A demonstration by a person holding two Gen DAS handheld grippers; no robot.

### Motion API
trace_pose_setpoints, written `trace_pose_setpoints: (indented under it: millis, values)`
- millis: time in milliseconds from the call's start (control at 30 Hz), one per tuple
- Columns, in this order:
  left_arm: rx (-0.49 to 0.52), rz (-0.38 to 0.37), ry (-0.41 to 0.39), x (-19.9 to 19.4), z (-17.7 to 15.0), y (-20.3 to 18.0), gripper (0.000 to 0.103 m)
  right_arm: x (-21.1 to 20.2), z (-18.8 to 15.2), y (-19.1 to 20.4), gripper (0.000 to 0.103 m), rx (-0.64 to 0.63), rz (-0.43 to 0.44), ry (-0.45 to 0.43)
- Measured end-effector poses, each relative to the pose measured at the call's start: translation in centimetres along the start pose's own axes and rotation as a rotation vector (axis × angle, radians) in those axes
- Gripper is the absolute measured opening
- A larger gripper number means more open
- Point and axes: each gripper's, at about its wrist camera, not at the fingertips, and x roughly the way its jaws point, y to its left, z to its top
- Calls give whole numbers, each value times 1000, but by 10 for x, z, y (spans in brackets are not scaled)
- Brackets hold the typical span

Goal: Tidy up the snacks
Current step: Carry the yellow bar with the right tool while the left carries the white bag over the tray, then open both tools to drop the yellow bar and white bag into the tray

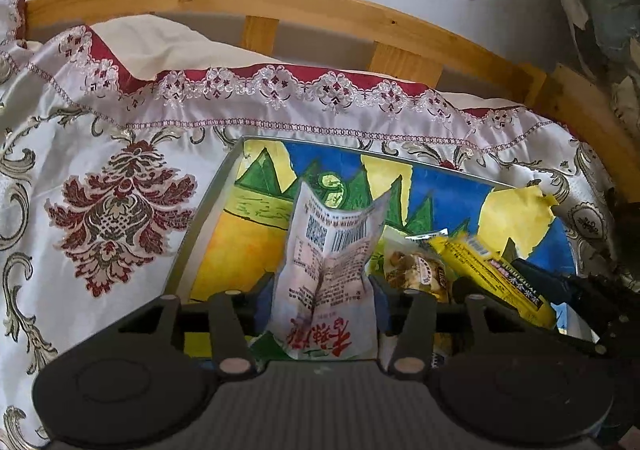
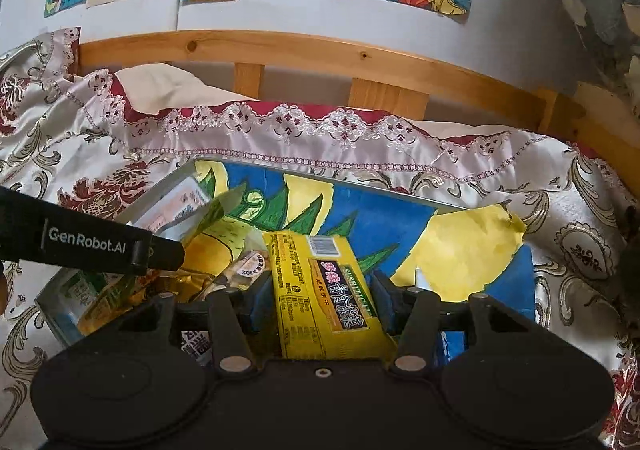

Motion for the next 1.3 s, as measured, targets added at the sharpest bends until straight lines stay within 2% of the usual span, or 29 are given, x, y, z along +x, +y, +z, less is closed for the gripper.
trace_pose_setpoints:
  millis: [67,200,267,433,533,633,967,1300]
  values:
    - [-9,0,8,-1,1,1,65,-1,0,-3,60,22,10,-5]
    - [-49,-6,12,-5,3,5,72,-10,1,-10,71,57,30,-32]
    - [-70,-11,5,-9,5,7,76,-16,3,-12,80,69,38,-49]
    - [-78,-11,-20,-25,10,5,86,-33,10,-16,87,78,30,-85]
    - [-82,2,-46,-39,12,4,88,-44,14,-19,90,93,20,-105]
    - [-80,12,-92,-59,12,3,95,-61,19,-24,97,111,9,-135]
    - [-69,40,-282,-138,11,-1,102,-139,38,-33,102,149,-20,-269]
    - [-48,59,-393,-206,-3,-9,102,-210,44,-29,102,159,-29,-350]
